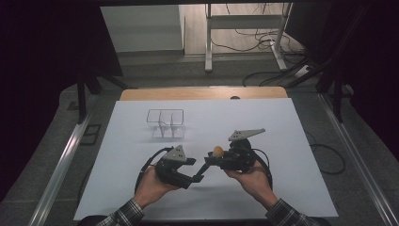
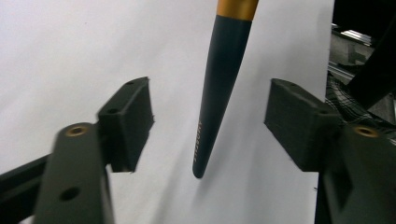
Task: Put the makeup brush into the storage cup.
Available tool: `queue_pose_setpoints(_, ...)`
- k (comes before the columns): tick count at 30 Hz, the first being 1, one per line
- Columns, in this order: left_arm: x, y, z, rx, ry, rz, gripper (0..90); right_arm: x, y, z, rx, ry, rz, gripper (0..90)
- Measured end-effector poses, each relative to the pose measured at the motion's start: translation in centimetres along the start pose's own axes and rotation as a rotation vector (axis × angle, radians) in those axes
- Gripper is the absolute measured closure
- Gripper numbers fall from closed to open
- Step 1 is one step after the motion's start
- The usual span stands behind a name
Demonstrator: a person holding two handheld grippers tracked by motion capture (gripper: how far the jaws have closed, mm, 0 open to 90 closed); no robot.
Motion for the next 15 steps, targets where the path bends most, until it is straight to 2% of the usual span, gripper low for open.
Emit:
queue_pose_setpoints(3,-0.02,-0.06,-0.01,0.004,-0.016,-0.015,29.0,-0.1,-0.12,0.05,-0.037,0.018,-0.02,69.2)
queue_pose_setpoints(7,0.21,-0.22,0.18,-0.005,-0.009,-0.004,30.4,-0.1,-0.28,-0.1,-0.061,0.042,-0.035,69.2)
queue_pose_setpoints(15,0.66,-0.4,0.44,-0.011,-0.012,-0.008,41.1,-0.12,-0.8,-0.72,-0.057,0.076,-0.054,69.2)
Point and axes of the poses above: each handheld gripper's, and its own axes: y roughly backward along the jaws, x roughly out of its top, z roughly to its right, the point moved 9 cm from there along -y, roughly forward along the jaws, and after that the axes turned 15 degrees about -z, right-handed, at the moved point
